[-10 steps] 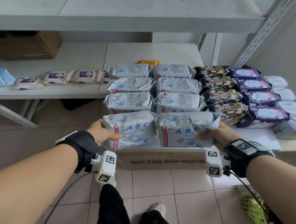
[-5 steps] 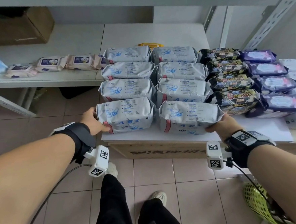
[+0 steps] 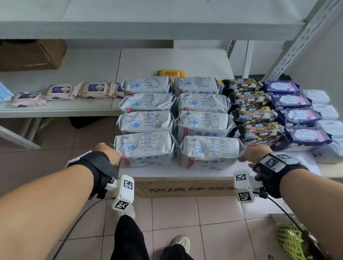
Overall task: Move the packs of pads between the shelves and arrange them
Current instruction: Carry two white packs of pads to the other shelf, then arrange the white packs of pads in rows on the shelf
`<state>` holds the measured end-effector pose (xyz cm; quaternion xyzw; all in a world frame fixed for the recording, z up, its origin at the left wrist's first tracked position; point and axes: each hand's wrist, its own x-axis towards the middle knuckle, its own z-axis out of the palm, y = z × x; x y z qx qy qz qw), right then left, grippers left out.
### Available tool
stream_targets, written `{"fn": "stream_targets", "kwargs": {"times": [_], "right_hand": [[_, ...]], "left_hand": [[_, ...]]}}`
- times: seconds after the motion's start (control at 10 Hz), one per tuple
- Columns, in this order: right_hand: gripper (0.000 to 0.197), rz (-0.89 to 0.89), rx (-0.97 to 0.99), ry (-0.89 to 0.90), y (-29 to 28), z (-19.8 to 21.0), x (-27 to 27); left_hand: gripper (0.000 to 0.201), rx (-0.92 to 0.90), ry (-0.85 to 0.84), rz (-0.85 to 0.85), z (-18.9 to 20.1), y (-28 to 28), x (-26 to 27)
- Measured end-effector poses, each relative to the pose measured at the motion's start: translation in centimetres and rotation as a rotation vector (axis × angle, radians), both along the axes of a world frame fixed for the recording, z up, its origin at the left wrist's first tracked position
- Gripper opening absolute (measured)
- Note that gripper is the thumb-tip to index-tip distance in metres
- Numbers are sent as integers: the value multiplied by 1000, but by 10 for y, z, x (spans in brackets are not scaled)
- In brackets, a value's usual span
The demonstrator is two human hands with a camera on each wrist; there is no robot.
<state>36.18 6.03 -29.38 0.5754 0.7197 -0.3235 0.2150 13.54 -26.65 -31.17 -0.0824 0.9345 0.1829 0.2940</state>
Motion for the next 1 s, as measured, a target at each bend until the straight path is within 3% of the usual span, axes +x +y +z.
{"fn": "stream_targets", "kwargs": {"times": [0.1,0.2,0.4,0.6,0.8,1.0], "right_hand": [[46,238,136,-123,1,41,-23],[46,234,225,-162,12,64,-46],[35,-28,170,67,37,70,-92],[77,-198,173,243,57,63,-133],[83,-138,196,261,85,39,-162],[77,148,265,216,118,13,-199]], "left_hand": [[64,44,-9,-21,23,7,-31],[77,148,41,5,45,17,-59],[94,314,3,36,47,37,-114],[108,365,-38,12,32,65,-173],[107,363,-68,-29,7,99,-203],[91,307,-23,-33,-6,127,-209]]}}
